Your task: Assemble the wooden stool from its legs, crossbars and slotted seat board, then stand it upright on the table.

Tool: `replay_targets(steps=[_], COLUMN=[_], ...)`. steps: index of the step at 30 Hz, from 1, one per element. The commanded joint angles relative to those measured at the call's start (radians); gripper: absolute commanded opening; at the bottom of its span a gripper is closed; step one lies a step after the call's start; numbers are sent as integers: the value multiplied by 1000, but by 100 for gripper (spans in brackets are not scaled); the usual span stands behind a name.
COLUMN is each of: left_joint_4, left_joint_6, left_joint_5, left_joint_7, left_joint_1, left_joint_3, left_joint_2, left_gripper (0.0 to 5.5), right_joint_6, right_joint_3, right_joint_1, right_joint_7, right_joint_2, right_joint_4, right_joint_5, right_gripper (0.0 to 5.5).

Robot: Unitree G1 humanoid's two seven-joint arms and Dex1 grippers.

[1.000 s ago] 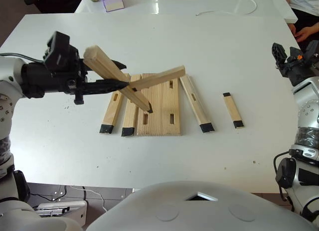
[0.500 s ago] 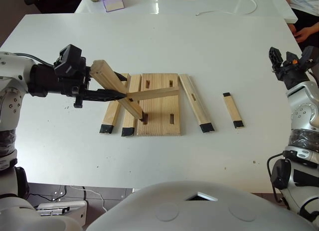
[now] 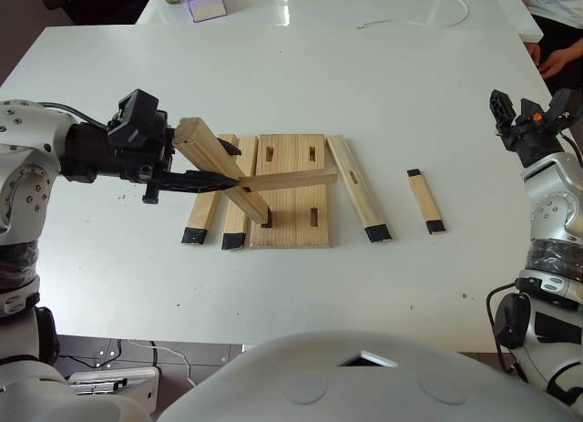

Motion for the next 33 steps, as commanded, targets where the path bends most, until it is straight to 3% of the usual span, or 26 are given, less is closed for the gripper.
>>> replay_targets(steps=[1, 17, 33], left_joint_4=[22, 53, 74], left_joint_6=[14, -30, -62], left_joint_5=[-4, 61, 85], left_joint_7=[3, -65, -76], left_joint_1=[-55, -36, -41], left_joint_3=[3, -68, -70], left_joint_2=[3, 23, 19], left_gripper=[204, 204, 204], right_joint_6=[7, 7, 13], right_joint_3=[0, -9, -18], right_joint_1=[2, 28, 52], right_joint_7=[2, -8, -3], right_joint_2=[8, 36, 44], right_joint_4=[-7, -23, -40], right_joint_5=[-1, 1, 7], right_gripper=[362, 362, 362])
